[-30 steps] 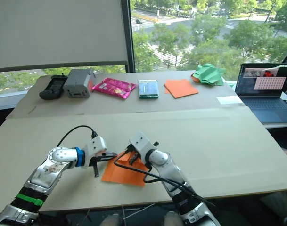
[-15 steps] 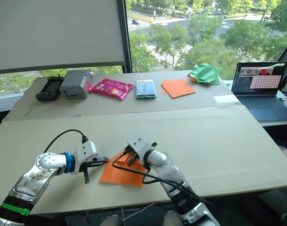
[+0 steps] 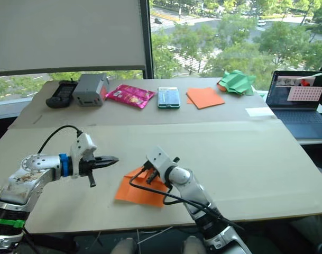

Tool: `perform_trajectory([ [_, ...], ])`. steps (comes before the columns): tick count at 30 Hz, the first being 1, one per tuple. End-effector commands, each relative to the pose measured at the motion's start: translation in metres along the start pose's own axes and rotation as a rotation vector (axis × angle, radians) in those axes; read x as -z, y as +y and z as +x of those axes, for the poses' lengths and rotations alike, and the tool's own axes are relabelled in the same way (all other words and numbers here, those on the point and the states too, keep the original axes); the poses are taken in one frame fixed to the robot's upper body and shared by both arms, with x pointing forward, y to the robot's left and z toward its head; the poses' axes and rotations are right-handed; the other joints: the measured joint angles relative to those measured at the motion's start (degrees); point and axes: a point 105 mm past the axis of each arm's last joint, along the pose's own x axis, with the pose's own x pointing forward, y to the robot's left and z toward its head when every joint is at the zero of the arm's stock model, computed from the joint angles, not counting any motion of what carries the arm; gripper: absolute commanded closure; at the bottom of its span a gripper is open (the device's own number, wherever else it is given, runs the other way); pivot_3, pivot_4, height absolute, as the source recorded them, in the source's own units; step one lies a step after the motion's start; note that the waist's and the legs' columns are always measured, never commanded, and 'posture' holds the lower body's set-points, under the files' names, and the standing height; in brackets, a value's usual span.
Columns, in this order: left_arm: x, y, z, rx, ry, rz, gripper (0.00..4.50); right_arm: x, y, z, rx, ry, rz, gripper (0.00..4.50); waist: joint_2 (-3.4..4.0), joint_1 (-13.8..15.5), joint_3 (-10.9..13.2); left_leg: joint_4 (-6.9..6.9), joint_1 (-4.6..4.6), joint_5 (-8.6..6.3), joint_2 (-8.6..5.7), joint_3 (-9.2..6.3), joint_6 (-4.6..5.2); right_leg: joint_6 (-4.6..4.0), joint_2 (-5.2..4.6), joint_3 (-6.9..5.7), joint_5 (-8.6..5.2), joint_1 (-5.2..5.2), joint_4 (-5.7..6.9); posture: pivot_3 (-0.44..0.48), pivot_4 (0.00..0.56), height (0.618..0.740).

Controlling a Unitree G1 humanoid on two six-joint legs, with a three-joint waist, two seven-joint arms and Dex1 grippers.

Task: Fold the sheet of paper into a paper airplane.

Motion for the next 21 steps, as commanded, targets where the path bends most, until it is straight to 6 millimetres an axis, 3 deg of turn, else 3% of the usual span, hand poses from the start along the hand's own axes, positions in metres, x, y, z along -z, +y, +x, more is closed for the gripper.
perform_trajectory([
  [1, 0.013, -0.017, 0.027, 0.088, 0.003, -0.007, 4.48, -0.007, -0.003, -0.004, -0.01, -0.017, 0.009, 4.5, -0.02, 0.0, 0.0, 0.03, 0.01, 0.0, 0.0, 0.0, 0.0, 0.0, 0.0, 0.0, 0.0, 0.06, 0.0, 0.0, 0.15, 0.706],
  [7, 0.037, -0.02, 0.052, 0.125, 0.063, 0.012, 4.48, -0.039, -0.026, -0.028, 0.02, -0.131, 0.081, 4.5, -0.03, 0.1, 0.1, 0.05, -0.22, 0.4, 0.0, -0.08, 0.65, -0.02, 0.12, 0.02, 0.05, 0.16, 0.11, 0.0, 0.15, 0.706],
  [12, 0.051, -0.017, 0.059, 0.132, 0.102, 0.029, 4.48, -0.047, -0.042, -0.072, 0.012, -0.162, 0.104, 4.5, 0.04, 0.6, 0.1, 0.02, -0.2, 0.39, 0.0, -0.08, 0.64, -0.02, 0.12, 0.02, 0.05, 0.13, 0.01, 0.0, 0.15, 0.706],
  [15, 0.059, -0.02, 0.061, 0.147, 0.114, 0.029, 4.48, -0.026, -0.033, -0.092, -0.065, -0.072, 0.044, 4.5, 0.0, 1.2, 0.1, 0.08, -0.14, 0.11, -0.01, -0.02, 0.18, -0.02, 0.06, 0.02, 0.03, 0.19, -0.12, 0.0, 0.15, 0.706],
  [19, 0.067, -0.022, 0.064, 0.153, 0.129, 0.035, 4.48, 0.024, -0.015, -0.108, -0.169, 0.114, -0.012, 4.5, -0.02, 1.4, 0.1, 0.09, -0.12, 0.03, -0.02, 0.05, 0.05, -0.01, -0.01, 0.0, 0.02, 0.24, -0.22, 0.0, 0.15, 0.706],
  [21, 0.069, -0.023, 0.064, 0.152, 0.13, 0.033, 4.48, 0.034, -0.008, -0.112, -0.209, 0.135, -0.007, 4.5, 0.02, 1.3, 0.1, 0.09, -0.1, 0.02, -0.02, 0.06, 0.04, -0.01, -0.03, 0.01, 0.02, 0.23, -0.21, 0.0, 0.15, 0.706],
])
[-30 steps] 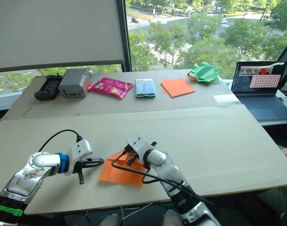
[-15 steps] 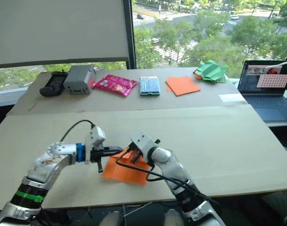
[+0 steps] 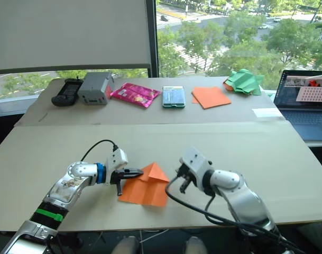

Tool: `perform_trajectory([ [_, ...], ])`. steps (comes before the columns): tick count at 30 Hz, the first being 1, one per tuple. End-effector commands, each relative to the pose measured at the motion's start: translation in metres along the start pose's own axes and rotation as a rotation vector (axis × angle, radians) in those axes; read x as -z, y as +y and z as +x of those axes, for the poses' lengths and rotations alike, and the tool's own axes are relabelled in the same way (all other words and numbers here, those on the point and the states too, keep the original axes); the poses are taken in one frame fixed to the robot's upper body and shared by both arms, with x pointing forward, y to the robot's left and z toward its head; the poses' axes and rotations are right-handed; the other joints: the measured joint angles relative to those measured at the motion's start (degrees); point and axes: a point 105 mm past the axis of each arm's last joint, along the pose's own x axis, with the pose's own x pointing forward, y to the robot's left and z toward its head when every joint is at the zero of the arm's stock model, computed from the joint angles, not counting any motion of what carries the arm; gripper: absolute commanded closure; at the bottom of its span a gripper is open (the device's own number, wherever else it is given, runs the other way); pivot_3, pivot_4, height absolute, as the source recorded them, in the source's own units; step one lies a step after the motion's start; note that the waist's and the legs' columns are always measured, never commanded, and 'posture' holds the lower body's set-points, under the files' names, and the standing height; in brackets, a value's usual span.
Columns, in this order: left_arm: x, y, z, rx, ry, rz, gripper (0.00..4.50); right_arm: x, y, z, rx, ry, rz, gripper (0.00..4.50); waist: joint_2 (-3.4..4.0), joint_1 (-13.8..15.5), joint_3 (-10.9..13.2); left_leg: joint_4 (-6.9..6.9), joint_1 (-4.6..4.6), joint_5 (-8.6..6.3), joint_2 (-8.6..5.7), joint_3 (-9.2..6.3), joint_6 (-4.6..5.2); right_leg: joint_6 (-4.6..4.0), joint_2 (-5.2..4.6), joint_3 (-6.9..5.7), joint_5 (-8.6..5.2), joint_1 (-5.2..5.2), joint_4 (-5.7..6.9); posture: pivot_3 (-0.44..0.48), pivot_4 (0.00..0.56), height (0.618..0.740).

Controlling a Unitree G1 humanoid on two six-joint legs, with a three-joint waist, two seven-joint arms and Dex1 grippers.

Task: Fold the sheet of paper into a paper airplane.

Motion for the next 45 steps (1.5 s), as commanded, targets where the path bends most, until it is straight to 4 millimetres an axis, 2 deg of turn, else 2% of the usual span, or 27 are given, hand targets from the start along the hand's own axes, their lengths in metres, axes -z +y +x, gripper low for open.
perform_trajectory([
  [1, 0.018, -0.007, 0.005, 0.018, 0.06, -0.033, 4.48, -0.003, 0.016, -0.003, -0.083, -0.038, -0.052, 4.5, -0.05, -0.2, 0.1, 0.0, 0.04, 0.0, 0.0, 0.0, -0.01, 0.0, 0.0, 0.0, 0.0, -0.01, 0.01, 0.0, 0.15, 0.706],
  [4, 0.018, -0.012, 0.006, 0.033, 0.052, -0.037, 4.48, 0.008, 0.024, 0.001, -0.112, -0.008, -0.078, 4.5, -0.15, -0.2, 0.2, 0.04, 0.11, -0.02, 0.0, -0.01, -0.04, 0.01, -0.03, -0.02, -0.01, 0.02, -0.12, 0.0, 0.15, 0.706],
  [7, 0.022, -0.014, 0.006, 0.034, 0.067, -0.03, 4.48, 0.005, 0.036, 0.013, -0.14, -0.041, -0.076, 4.5, -0.19, -0.4, 0.1, 0.04, 0.12, -0.04, 0.0, -0.02, -0.06, 0.01, -0.04, -0.06, -0.01, 0.02, -0.33, 0.0, 0.15, 0.706],
  [10, 0.021, -0.014, 0.004, 0.025, 0.063, -0.042, 4.48, -0.03, 0.047, 0.031, -0.155, -0.2, -0.004, 4.5, -0.28, -0.9, 0.0, 0.02, 0.18, -0.04, 0.01, -0.02, -0.06, 0.01, -0.04, -0.07, -0.01, 0.04, -0.35, 0.0, 0.15, 0.706],
  [12, 0.018, -0.013, 0.005, 0.027, 0.053, -0.045, 4.48, -0.05, 0.043, 0.035, -0.137, -0.285, 0.045, 4.5, -0.07, -1.0, 0.1, 0.0, 0.15, -0.03, 0.02, -0.06, -0.05, 0.01, -0.03, -0.1, 0.0, 0.0, -0.31, 0.0, 0.15, 0.706],
  [14, 0.018, -0.012, 0.005, 0.025, 0.06, -0.039, 4.48, -0.06, 0.037, 0.036, -0.117, -0.328, 0.076, 4.5, 0.12, -0.8, 0.1, 0.04, 0.0, -0.02, -0.01, -0.02, -0.04, 0.03, -0.03, -0.06, 0.01, -0.05, -0.28, 0.0, 0.15, 0.706],
  [17, 0.019, -0.007, 0.0, 0.007, 0.068, -0.031, 4.48, -0.07, 0.028, 0.034, -0.095, -0.373, 0.105, 4.5, -0.12, -0.2, 0.0, 0.09, -0.01, -0.01, -0.03, -0.01, -0.03, 0.05, -0.03, -0.06, 0.02, 0.04, -0.25, 0.0, 0.15, 0.706],
  [29, 0.002, 0.013, -0.022, -0.079, 0.055, 0.019, 4.48, -0.076, 0.033, 0.048, -0.124, -0.365, 0.079, 4.5, -0.01, -0.6, 0.1, -0.03, 0.11, -0.02, 0.0, -0.07, -0.04, 0.03, -0.02, -0.08, 0.01, -0.13, 0.15, 0.0, 0.15, 0.706],
  [38, -0.04, 0.015, -0.018, -0.087, -0.059, 0.055, 4.48, -0.08, 0.031, 0.051, -0.126, -0.372, 0.077, 4.5, -0.11, -0.1, 0.2, 0.02, -0.08, -0.01, -0.01, -0.05, -0.02, 0.04, -0.01, -0.07, 0.02, -0.16, 0.16, 0.0, 0.15, 0.706],
  [42, -0.039, 0.011, -0.012, -0.062, -0.049, 0.061, 4.48, -0.081, 0.033, 0.052, -0.133, -0.372, 0.076, 4.5, -0.11, -0.1, 0.2, 0.02, -0.08, 0.01, -0.01, -0.05, 0.01, 0.05, 0.0, -0.07, 0.02, -0.05, 0.17, 0.0, 0.15, 0.706],
  [45, -0.026, 0.003, -0.005, -0.025, -0.008, 0.051, 4.48, -0.081, 0.033, 0.052, -0.134, -0.372, 0.077, 4.5, -0.11, -0.1, 0.2, 0.02, -0.06, 0.02, -0.01, -0.05, 0.02, 0.05, 0.0, -0.07, 0.02, -0.05, 0.18, 0.0, 0.15, 0.706],
])
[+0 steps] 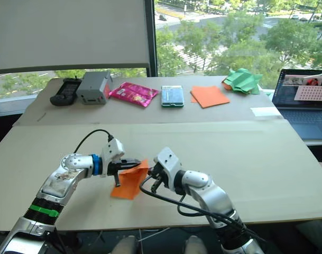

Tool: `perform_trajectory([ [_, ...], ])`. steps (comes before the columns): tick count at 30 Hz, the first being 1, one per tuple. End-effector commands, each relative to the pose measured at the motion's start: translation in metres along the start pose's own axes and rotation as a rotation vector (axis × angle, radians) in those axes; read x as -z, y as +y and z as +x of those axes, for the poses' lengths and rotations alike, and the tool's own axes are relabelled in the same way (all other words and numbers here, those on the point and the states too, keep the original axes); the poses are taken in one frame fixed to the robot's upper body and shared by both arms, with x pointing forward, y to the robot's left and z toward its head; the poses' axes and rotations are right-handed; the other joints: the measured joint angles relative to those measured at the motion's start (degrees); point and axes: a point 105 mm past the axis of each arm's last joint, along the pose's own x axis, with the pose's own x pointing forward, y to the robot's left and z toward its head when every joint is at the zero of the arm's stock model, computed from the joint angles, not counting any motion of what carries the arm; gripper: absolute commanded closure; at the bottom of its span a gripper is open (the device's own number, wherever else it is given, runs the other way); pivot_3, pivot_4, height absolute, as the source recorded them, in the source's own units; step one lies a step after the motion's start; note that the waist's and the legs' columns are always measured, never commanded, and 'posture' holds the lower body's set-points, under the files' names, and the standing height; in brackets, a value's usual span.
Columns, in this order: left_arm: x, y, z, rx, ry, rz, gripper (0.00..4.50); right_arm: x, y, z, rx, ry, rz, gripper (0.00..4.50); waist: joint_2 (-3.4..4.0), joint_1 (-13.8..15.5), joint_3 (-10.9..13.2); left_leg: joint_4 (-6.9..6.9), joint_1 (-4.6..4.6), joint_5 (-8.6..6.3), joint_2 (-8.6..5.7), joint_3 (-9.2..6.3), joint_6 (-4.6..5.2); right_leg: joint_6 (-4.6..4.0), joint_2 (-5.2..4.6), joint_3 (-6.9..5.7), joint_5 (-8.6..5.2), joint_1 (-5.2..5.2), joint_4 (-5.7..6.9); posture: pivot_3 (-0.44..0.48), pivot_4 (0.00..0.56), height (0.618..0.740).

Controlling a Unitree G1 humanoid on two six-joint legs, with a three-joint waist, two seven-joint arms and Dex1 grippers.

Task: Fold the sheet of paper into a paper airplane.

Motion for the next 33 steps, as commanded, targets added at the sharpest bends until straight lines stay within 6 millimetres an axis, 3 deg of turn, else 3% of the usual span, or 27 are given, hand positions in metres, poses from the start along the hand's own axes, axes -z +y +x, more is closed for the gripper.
perform_trajectory([
  [1, 0.009, -0.01, 0.006, 0.044, 0.034, 0.011, 4.48, -0.011, 0.003, 0.0, -0.008, -0.045, -0.023, 4.5, 0.0, 0.0, 0.0, 0.0, 0.0, 0.01, 0.0, 0.0, 0.02, 0.0, 0.0, 0.0, 0.0, 0.01, 0.0, 0.0, 0.15, 0.706],
  [6, 0.023, -0.014, 0.007, 0.052, 0.061, -0.022, 4.48, -0.012, 0.007, 0.002, -0.018, -0.046, -0.023, 4.5, 0.0, 0.0, 0.0, -0.01, -0.03, 0.27, 0.0, 0.0, 0.44, 0.0, 0.0, 0.0, 0.0, 0.0, 0.01, 0.0, 0.15, 0.706],
  [14, 0.035, -0.003, -0.003, -0.006, 0.081, -0.062, 4.48, -0.012, 0.014, 0.013, -0.051, -0.041, -0.028, 4.5, 0.01, -0.1, 0.0, 0.01, 0.06, -0.01, 0.01, -0.01, -0.02, -0.01, 0.0, 0.0, -0.01, -0.07, -0.02, 0.0, 0.15, 0.706],
  [26, 0.048, -0.016, -0.002, 0.014, 0.099, -0.108, 4.48, -0.023, 0.016, 0.045, -0.063, -0.047, -0.057, 4.5, 0.06, -0.7, -0.1, 0.0, 0.2, 0.01, 0.01, -0.01, 0.02, 0.0, 0.0, 0.01, 0.0, 0.05, 0.06, 0.0, 0.15, 0.706],
  [33, 0.048, -0.006, -0.026, -0.07, 0.117, -0.112, 4.48, -0.012, 0.015, 0.055, -0.067, -0.008, -0.059, 4.5, 0.1, -1.6, -0.1, -0.02, 0.26, 0.01, 0.01, -0.03, 0.01, -0.01, 0.01, 0.01, 0.0, 0.05, 0.08, 0.0, 0.15, 0.706],
])
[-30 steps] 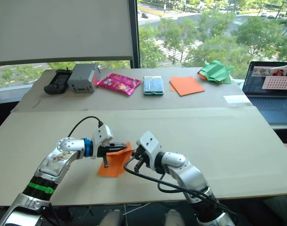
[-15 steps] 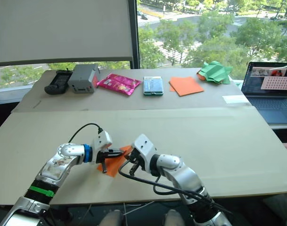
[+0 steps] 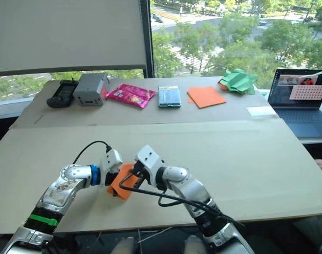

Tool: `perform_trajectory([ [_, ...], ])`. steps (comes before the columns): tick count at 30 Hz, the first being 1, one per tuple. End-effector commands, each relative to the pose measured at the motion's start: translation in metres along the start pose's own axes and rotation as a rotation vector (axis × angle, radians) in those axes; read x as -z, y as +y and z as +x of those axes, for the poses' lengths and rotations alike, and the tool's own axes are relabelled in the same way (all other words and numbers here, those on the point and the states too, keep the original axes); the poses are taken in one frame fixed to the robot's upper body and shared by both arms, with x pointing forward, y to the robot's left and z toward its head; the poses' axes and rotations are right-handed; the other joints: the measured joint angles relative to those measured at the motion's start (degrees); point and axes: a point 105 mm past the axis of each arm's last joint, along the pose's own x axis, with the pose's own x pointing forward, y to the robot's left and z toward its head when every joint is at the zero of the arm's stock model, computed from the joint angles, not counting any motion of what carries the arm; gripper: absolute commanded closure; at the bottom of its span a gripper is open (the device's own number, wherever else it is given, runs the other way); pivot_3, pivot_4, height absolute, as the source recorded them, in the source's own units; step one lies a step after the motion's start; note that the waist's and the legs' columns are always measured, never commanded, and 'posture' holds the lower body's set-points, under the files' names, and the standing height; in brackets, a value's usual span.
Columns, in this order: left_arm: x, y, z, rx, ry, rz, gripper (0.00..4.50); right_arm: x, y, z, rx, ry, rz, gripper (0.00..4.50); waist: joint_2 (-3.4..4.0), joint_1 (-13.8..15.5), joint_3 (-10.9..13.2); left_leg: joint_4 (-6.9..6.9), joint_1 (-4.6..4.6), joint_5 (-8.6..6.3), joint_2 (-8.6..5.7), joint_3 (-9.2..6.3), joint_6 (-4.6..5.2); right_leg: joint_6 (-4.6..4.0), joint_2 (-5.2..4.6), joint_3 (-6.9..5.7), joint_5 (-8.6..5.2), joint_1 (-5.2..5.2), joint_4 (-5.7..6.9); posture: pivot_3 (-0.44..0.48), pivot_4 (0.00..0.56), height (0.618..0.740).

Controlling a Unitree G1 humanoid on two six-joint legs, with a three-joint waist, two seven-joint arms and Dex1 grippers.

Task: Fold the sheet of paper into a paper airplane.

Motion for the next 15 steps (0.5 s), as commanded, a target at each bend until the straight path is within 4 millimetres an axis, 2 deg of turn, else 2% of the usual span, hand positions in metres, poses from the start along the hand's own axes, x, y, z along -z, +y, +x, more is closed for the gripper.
perform_trajectory([
  [1, 0.012, 0.003, -0.017, -0.05, 0.052, -0.041, 4.48, -0.002, 0.001, 0.006, -0.006, -0.003, -0.025, 4.5, 0.02, -0.3, 0.0, -0.01, 0.0, 0.0, 0.0, -0.01, 0.0, 0.0, 0.0, 0.0, 0.0, 0.01, 0.01, 0.0, 0.15, 0.706],
  [6, 0.01, 0.005, -0.037, -0.1, 0.054, -0.047, 4.48, 0.003, 0.001, 0.01, -0.008, 0.016, -0.027, 4.5, 0.06, -0.2, 0.0, -0.05, -0.01, 0.0, 0.01, -0.02, 0.01, -0.01, 0.01, 0.0, 0.01, -0.08, 0.06, 0.0, 0.15, 0.706],
  [8, 0.005, 0.012, -0.047, -0.134, 0.05, -0.032, 4.48, 0.004, 0.001, 0.011, -0.012, 0.019, -0.028, 4.5, 0.08, 0.0, 0.0, -0.05, -0.02, 0.0, 0.01, -0.01, 0.0, -0.01, 0.01, 0.01, 0.0, -0.07, 0.04, 0.0, 0.15, 0.706],
  [12, -0.018, 0.026, -0.063, -0.185, -0.018, -0.017, 4.48, 0.006, 0.0, 0.012, -0.013, 0.024, -0.03, 4.5, 0.06, 0.3, 0.2, -0.05, -0.13, -0.01, 0.01, -0.01, -0.01, -0.01, 0.02, 0.0, 0.0, -0.16, 0.02, 0.0, 0.15, 0.706],
  [15, -0.034, 0.018, -0.062, -0.13, -0.089, -0.035, 4.48, 0.007, 0.0, 0.012, -0.011, 0.026, -0.031, 4.5, 0.11, 0.3, 0.2, -0.02, -0.24, -0.01, 0.01, -0.01, -0.02, -0.01, 0.02, 0.0, 0.0, -0.18, -0.03, 0.0, 0.15, 0.706],
])
